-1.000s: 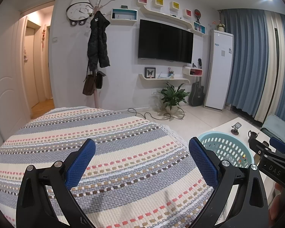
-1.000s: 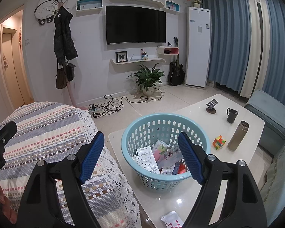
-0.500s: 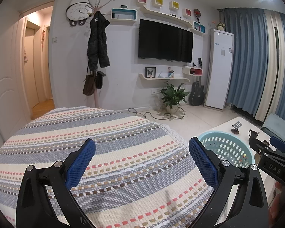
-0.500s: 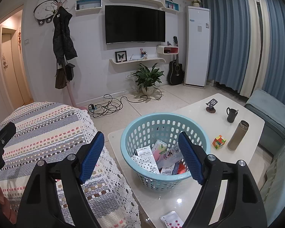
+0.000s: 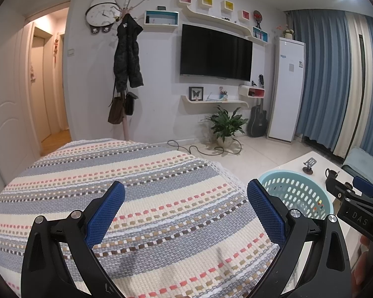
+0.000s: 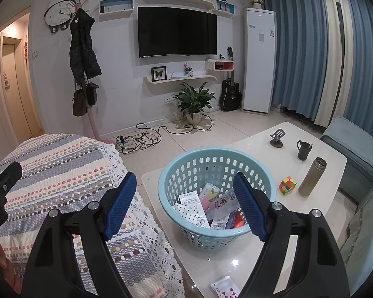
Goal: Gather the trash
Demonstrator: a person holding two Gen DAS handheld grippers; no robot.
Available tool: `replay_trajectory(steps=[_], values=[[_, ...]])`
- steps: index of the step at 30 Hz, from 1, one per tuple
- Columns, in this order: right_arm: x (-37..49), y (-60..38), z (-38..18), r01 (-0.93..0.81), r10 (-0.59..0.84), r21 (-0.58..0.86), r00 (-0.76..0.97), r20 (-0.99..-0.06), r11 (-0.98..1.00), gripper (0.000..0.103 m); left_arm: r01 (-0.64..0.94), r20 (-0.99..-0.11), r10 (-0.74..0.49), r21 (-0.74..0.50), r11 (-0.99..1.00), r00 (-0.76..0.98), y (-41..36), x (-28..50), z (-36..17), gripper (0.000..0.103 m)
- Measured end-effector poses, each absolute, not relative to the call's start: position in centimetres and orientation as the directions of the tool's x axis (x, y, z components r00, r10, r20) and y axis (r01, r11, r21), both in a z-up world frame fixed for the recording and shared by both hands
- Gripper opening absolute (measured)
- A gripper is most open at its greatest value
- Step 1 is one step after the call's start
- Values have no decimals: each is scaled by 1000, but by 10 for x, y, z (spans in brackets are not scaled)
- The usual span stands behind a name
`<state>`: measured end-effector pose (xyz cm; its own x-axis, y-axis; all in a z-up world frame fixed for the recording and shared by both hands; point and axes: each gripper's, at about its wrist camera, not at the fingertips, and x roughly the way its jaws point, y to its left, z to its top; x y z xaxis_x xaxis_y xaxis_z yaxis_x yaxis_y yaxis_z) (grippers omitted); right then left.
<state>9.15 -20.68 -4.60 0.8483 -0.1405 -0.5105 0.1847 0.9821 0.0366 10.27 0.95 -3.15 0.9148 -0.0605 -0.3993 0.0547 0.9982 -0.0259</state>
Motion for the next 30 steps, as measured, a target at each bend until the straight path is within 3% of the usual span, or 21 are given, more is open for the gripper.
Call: replay_trajectory(steps=[30], values=[[89, -203, -45, 175, -130, 42, 852, -508, 984, 76, 46, -378, -37, 13, 999, 925, 10, 99, -28, 95]])
